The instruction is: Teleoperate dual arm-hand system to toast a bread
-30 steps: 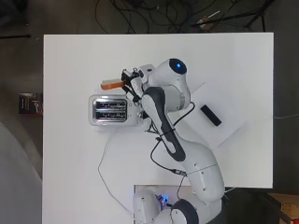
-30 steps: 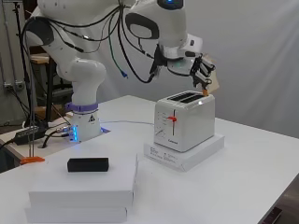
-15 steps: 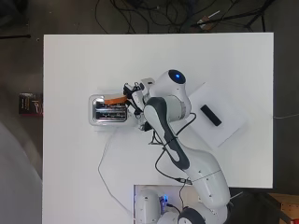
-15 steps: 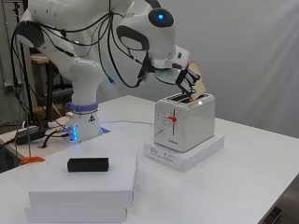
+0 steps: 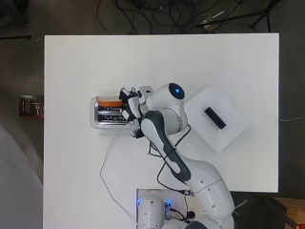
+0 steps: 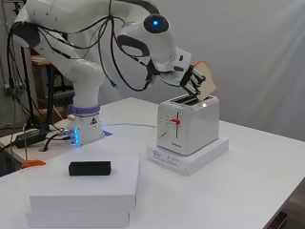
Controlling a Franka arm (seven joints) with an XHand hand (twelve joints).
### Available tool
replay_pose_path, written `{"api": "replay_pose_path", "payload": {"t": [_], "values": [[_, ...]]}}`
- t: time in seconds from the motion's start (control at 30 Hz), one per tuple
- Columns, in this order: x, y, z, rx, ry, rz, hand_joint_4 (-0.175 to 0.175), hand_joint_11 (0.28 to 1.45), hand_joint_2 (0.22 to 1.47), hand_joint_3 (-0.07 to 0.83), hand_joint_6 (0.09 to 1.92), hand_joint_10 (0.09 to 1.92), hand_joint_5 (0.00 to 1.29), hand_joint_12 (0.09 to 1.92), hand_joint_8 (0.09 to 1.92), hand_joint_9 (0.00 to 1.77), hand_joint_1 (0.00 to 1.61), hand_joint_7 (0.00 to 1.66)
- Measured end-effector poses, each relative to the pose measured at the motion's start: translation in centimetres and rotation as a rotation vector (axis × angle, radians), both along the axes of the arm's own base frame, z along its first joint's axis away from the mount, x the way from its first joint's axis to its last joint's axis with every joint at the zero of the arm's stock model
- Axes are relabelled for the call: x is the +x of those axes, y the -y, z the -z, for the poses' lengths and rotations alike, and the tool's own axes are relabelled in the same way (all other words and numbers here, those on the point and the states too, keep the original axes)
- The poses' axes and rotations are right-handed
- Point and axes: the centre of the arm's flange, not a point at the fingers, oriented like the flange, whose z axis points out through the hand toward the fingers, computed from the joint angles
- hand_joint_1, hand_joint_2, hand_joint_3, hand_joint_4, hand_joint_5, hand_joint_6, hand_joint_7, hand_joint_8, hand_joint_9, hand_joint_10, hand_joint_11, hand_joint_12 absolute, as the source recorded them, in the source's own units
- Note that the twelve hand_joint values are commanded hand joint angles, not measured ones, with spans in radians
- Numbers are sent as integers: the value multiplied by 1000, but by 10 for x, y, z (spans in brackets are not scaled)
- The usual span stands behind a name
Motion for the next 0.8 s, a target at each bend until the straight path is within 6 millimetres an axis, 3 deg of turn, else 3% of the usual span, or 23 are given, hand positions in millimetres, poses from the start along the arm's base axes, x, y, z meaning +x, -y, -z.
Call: {"api": "replay_pose_path", "payload": {"t": [0.4, 0.53, 0.63, 0.77, 0.8], "values": [[-18, 16, -7, -6, 13, 9, -35, 820, 1187, -1, 1352, 87, 729, 87, 998, 1314, 1183, 986], [-19, 19, -3, 10, 14, 5, -68, 842, 1152, -1, 1228, 87, 780, 87, 917, 1374, 1210, 1066], [-26, 17, 18, 21, -21, -28, -100, 850, 1160, 1, 1235, 87, 754, 87, 966, 1381, 1213, 1054], [-24, 20, 30, 21, -59, -5, -151, 840, 1176, 0, 1253, 87, 713, 87, 1040, 1369, 1220, 1031], [-25, 19, 33, 21, -61, -5, -128, 741, 1108, -9, 895, 87, 598, 87, 744, 1202, 831, 906]]}}
